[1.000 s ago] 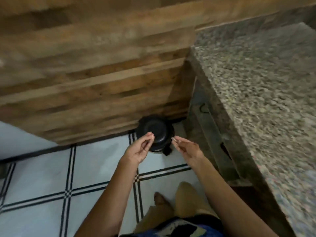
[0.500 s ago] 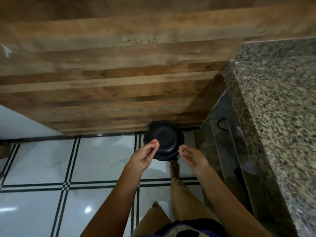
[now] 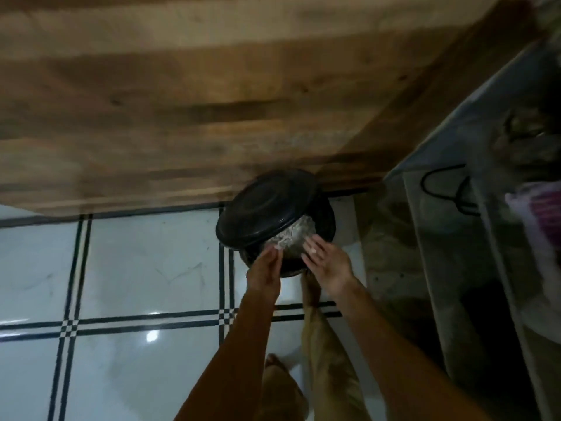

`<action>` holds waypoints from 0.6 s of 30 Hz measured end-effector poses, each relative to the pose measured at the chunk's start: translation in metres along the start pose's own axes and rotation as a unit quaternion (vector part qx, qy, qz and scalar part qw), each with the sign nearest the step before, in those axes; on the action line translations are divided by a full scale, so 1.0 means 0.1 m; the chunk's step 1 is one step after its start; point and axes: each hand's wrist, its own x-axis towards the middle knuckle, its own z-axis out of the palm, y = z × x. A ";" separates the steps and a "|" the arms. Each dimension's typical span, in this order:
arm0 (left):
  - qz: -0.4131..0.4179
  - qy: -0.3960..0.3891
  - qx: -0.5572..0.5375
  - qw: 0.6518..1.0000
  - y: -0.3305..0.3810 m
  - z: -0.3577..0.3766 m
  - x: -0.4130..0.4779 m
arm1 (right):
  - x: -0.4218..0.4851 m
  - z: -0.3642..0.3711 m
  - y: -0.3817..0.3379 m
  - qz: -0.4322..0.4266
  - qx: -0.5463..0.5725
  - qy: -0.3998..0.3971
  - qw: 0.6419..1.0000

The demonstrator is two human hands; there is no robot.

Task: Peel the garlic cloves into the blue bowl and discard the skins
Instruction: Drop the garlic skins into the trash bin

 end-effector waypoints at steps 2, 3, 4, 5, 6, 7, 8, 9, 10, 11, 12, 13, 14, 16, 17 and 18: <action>0.013 0.040 0.063 0.997 -0.09 0.02 0.56 | 0.40 0.21 0.12 -0.127 -0.271 -0.070 0.952; 0.018 0.085 0.109 0.990 -0.12 0.02 0.79 | 0.54 0.29 0.16 -0.073 -0.184 -0.059 0.978; 0.043 0.131 0.129 0.982 -0.16 0.01 0.99 | 0.71 0.35 0.21 -0.079 -0.212 -0.082 0.971; 0.073 0.150 0.154 0.974 -0.21 0.02 1.11 | 0.92 0.39 0.29 -0.080 -0.227 -0.091 0.966; 0.075 0.149 0.162 0.973 -0.26 0.03 1.16 | 1.04 0.41 0.33 -0.108 -0.278 -0.073 0.952; 0.091 0.150 0.217 0.960 -0.31 0.03 1.18 | 1.17 0.40 0.38 -0.114 -0.283 -0.060 0.950; 0.108 0.156 0.288 0.939 -0.36 0.02 1.21 | 1.29 0.39 0.42 -0.118 -0.295 -0.042 0.947; 0.118 0.172 0.314 0.926 -0.41 0.00 1.25 | 1.35 0.37 0.47 -0.114 -0.260 -0.039 0.958; 0.127 0.179 0.322 0.921 -0.44 0.00 1.27 | 1.37 0.33 0.50 -0.122 -0.245 -0.038 0.961; 0.137 0.181 0.340 0.912 -0.47 -0.01 1.28 | 1.36 0.30 0.53 -0.132 -0.244 -0.042 0.960; 0.147 0.178 0.362 0.903 -0.49 0.00 1.25 | 1.35 0.28 0.53 -0.139 -0.243 -0.046 0.959; 0.161 0.177 0.380 0.894 -0.50 0.00 1.25 | 1.36 0.26 0.54 -0.152 -0.236 -0.039 0.959; 0.172 0.168 0.389 0.890 -0.52 0.00 1.25 | 1.37 0.24 0.54 -0.157 -0.233 -0.029 0.959; 0.177 0.133 0.394 0.892 -0.54 -0.02 1.28 | 1.33 0.23 0.54 -0.137 -0.233 -0.019 0.962; 0.166 0.114 0.399 0.895 -0.56 -0.03 1.30 | 1.31 0.21 0.53 -0.133 -0.205 -0.022 0.969; 0.161 0.100 0.407 0.894 -0.58 -0.04 1.32 | 1.30 0.21 0.52 -0.133 -0.169 -0.024 0.976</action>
